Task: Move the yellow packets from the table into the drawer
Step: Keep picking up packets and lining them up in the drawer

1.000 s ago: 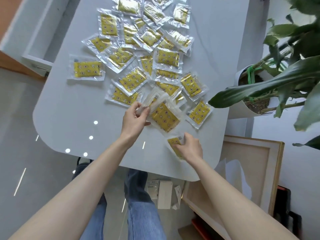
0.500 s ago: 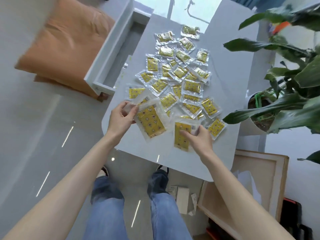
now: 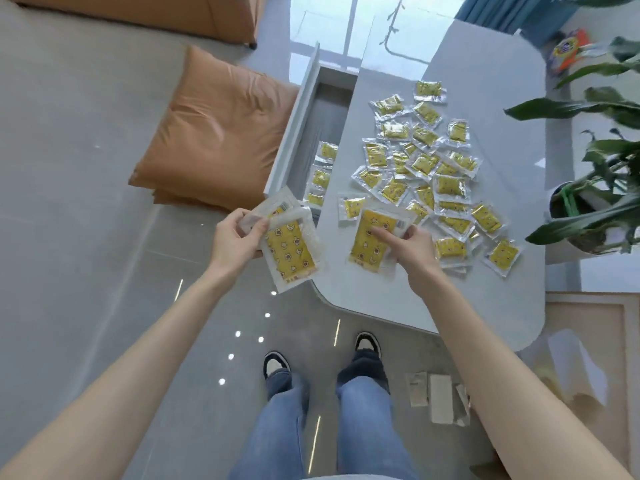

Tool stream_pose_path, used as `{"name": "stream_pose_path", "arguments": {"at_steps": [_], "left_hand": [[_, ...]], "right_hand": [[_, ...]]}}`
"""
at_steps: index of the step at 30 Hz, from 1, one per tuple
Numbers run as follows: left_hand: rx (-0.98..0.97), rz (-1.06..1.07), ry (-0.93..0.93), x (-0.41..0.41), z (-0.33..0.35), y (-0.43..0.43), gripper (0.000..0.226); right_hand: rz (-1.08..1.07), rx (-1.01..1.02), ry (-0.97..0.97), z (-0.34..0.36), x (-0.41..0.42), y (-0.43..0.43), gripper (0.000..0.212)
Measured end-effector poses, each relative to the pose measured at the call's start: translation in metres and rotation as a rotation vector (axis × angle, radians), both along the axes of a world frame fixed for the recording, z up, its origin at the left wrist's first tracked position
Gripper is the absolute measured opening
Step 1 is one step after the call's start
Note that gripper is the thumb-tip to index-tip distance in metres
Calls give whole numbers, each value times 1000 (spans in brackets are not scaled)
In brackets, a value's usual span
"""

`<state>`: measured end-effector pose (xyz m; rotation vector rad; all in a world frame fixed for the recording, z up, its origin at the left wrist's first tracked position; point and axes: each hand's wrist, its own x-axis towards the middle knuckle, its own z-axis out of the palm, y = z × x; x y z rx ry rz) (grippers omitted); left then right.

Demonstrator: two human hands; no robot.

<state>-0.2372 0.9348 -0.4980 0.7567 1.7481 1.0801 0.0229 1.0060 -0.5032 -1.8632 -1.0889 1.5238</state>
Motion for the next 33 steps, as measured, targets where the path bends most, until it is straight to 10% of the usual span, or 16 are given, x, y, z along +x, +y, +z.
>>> {"name": "stream_pose_path", "arguments": {"at_steps": [7,33], "left_hand": [[-26,-31,2,-74,27,17,15],[-115,-274,9,-219,43,301,37]], "right_hand": [[30,-50,197,43,-85,16,15],[-102,-190,369,23,-296,211,41]]}}
